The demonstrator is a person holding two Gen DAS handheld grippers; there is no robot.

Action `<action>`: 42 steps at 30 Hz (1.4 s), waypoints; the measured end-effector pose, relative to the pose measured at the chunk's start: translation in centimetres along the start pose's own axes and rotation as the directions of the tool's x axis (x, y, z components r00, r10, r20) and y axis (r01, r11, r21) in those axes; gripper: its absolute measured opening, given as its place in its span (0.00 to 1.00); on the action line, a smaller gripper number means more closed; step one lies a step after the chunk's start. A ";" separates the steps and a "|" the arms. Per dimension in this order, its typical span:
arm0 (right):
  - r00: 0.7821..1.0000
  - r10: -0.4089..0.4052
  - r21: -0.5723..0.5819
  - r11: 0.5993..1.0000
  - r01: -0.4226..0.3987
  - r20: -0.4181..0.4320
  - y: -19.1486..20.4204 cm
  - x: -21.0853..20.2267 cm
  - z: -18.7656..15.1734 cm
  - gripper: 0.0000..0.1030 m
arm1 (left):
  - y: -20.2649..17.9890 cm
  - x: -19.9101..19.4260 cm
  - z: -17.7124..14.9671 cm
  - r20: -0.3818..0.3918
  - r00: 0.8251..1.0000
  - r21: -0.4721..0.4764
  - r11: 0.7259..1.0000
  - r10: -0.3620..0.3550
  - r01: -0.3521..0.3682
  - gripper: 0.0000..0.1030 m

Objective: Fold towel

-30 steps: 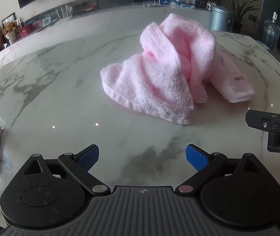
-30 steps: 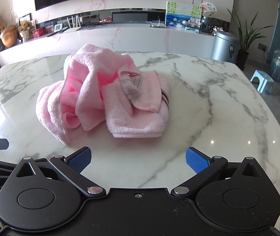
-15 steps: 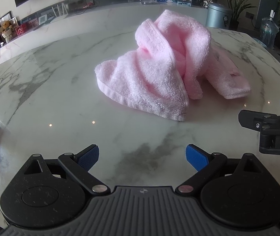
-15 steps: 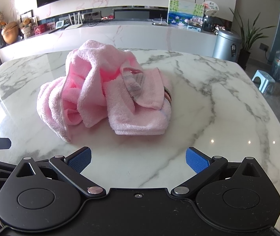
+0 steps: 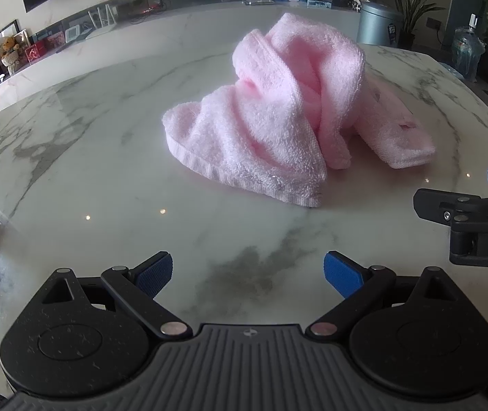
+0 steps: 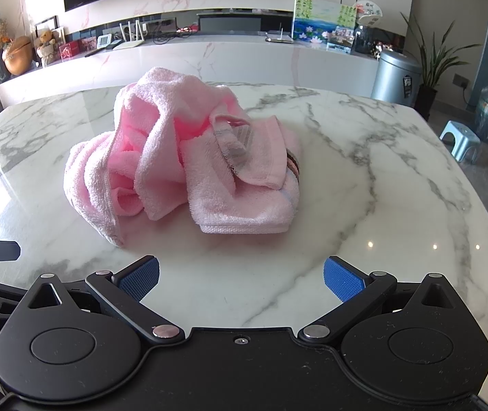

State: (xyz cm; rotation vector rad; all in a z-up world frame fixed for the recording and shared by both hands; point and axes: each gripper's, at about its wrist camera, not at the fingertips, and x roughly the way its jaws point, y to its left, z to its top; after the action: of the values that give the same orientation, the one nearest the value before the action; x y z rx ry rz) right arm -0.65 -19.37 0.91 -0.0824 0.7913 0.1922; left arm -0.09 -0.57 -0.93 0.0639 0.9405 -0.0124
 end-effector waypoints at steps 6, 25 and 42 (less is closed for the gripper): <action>1.000 0.003 -0.002 1.000 -0.003 -0.004 0.0 0.1 0.0 1.00 | 0.0 0.1 0.1 -0.002 1.000 0.002 1.000 0.000 0.000 0.94; 0.999 0.007 -0.002 1.000 -0.007 -0.036 -0.6 1.2 0.5 1.00 | -0.2 0.8 0.2 -0.008 1.000 0.015 1.000 -0.003 0.003 0.93; 0.994 -0.014 0.022 1.000 0.017 -0.109 -1.5 3.5 0.7 1.00 | 0.0 1.6 1.1 -0.039 0.999 0.021 1.000 -0.022 0.023 0.93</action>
State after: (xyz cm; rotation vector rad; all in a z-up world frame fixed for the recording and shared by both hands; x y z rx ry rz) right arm 2.59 -20.21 -1.10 -0.0781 0.9007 0.1652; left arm 1.80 -0.65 -1.60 0.0737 0.9803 -0.0425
